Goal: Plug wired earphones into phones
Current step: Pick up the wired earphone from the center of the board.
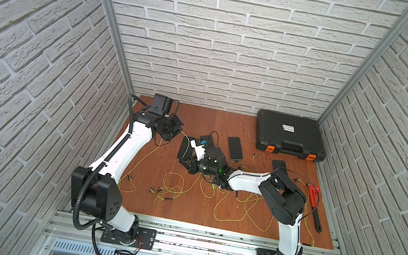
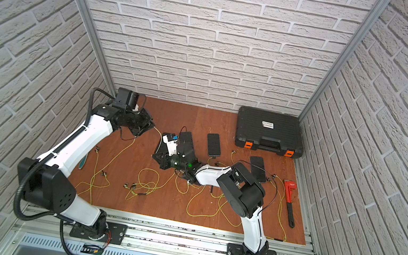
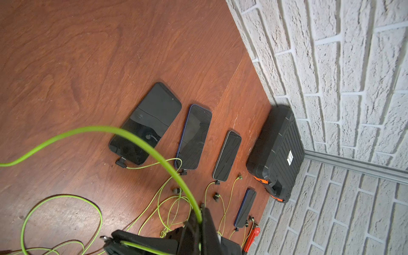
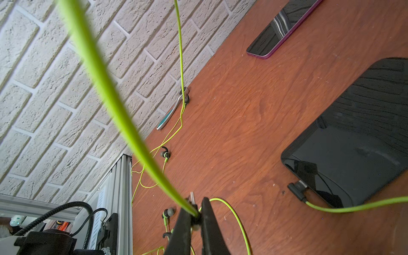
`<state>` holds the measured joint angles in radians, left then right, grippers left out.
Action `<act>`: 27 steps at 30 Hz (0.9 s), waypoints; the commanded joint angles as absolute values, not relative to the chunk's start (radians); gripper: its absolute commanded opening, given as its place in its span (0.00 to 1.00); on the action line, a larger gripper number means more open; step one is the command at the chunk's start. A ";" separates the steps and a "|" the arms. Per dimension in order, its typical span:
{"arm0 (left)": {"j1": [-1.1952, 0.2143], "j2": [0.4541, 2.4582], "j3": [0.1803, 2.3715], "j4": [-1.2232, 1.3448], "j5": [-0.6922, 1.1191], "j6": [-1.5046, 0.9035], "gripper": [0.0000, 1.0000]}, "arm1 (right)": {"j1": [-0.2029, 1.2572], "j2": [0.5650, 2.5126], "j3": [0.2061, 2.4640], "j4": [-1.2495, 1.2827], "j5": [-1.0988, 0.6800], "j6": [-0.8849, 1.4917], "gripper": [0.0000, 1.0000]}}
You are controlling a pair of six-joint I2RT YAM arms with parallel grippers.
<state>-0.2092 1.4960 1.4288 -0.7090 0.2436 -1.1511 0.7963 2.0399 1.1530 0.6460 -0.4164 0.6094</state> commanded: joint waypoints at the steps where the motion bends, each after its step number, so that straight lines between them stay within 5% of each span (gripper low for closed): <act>1: -0.196 1.479 1.432 -0.717 0.209 -1.071 0.15 | 0.801 1.985 1.140 0.644 -0.430 0.592 0.06; 7: -0.157 1.494 1.472 -0.760 0.163 -0.930 0.57 | 0.787 1.935 1.159 0.547 -0.451 0.594 0.06; 10: -0.103 1.533 1.494 -0.758 0.164 -0.798 0.70 | 0.781 1.908 1.160 0.486 -0.445 0.577 0.06; 17: 0.014 1.831 1.696 -0.810 0.130 -0.518 0.78 | 0.769 1.831 1.146 0.316 -0.433 0.548 0.06; 27: 0.066 2.340 2.259 -0.979 0.097 -0.197 0.98 | 0.769 1.750 1.042 0.279 -0.388 0.558 0.06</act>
